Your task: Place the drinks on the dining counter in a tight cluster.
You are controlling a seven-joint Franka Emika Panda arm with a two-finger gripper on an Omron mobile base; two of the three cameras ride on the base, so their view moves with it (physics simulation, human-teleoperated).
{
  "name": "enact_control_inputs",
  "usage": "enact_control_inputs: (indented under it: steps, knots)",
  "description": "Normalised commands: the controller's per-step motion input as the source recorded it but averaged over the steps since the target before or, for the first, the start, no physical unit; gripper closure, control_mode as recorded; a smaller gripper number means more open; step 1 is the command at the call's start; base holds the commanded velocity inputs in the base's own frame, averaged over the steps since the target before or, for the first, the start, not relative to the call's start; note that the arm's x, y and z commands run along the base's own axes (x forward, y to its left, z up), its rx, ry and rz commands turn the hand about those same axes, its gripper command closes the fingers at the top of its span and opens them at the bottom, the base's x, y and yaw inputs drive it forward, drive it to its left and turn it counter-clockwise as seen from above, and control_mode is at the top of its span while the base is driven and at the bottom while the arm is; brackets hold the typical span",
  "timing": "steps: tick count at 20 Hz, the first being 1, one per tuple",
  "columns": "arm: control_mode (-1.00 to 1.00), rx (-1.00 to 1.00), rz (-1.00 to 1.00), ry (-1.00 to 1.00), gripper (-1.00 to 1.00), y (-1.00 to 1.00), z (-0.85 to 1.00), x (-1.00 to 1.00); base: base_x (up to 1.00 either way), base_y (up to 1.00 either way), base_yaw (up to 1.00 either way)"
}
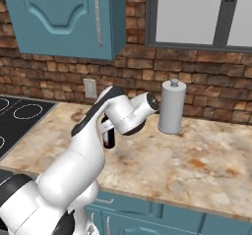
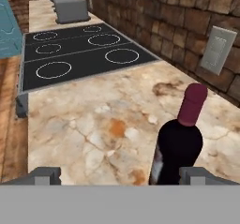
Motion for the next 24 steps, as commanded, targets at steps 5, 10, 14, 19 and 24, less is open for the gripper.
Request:
enact_control_inputs:
  steps: [5, 10, 14, 19, 24]
  knots:
    - [-1.0, 0.0, -0.03, -0.09, -1.0, 0.0, -0.01, 0.4, 0.0, 0.0, 0.0]
    - [-1.0, 0.0, -0.02, 0.0, -1.0, 0.0, 0.0, 0.28, 0.0, 0.0, 0.0]
    - [-1.0, 0.0, 0.0, 0.01, -1.0, 0.0, 0.0, 0.22, 0.0, 0.0, 0.0]
    - [-1.0, 0.0, 0.0, 0.0, -1.0, 0.0, -0.16, 0.08, 0.0, 0.0, 0.0]
    - [-1.0, 0.0, 0.0, 0.0, -1.0, 0.0, -0.44, 0.2, 0.0, 0.0, 0.0]
